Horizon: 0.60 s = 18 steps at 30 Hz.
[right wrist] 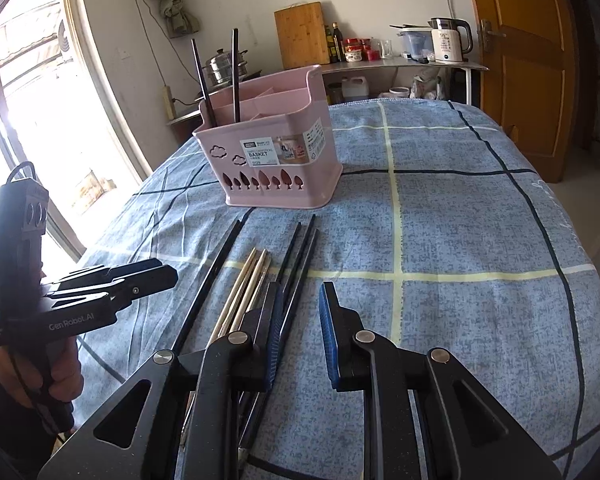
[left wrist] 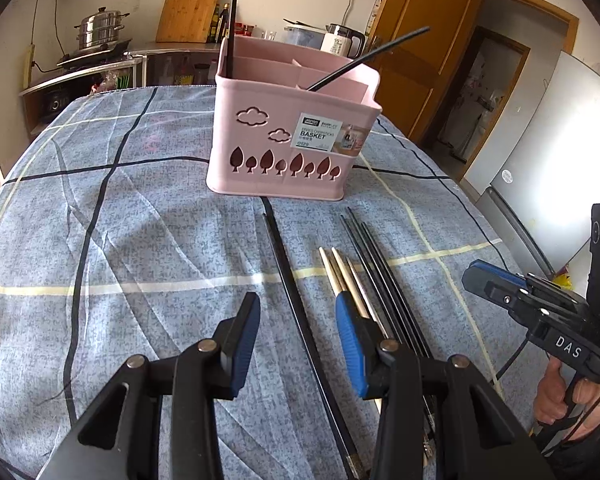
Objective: Organize utensils
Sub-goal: 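Withdraw both tools from the basket back to the chopstick row, then close the left tool on a black chopstick while the right tool grasps another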
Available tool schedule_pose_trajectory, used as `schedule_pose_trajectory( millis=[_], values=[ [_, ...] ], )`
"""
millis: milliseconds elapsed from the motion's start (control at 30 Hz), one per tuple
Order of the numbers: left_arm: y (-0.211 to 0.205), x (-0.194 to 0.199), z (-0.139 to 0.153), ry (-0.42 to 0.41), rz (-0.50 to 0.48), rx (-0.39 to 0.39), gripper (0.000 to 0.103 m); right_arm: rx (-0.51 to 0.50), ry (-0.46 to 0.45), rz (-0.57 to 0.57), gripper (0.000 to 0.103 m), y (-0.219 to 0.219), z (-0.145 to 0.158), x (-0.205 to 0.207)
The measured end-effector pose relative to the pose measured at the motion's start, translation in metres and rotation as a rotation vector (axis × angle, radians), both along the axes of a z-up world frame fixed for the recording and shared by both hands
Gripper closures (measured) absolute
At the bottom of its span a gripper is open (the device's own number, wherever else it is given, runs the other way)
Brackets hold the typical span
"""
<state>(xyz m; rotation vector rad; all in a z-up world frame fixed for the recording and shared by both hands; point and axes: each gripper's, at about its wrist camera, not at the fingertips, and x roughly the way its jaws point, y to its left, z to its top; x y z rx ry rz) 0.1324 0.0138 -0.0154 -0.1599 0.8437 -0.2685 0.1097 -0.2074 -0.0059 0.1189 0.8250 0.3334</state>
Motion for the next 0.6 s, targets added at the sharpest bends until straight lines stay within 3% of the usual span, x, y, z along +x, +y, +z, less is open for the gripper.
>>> schedule_pose_trajectory(
  millis=[133, 600],
  values=[
    [-0.004, 0.018, -0.006, 0.025, 0.005, 0.032, 0.063, -0.026, 0.032, -0.001, 0.085, 0.005, -0.008, 0.012],
    [-0.019, 0.054, -0.023, 0.064, -0.019, 0.100, 0.084, -0.092, 0.122, 0.009, 0.087, 0.025, -0.034, 0.052]
  ],
)
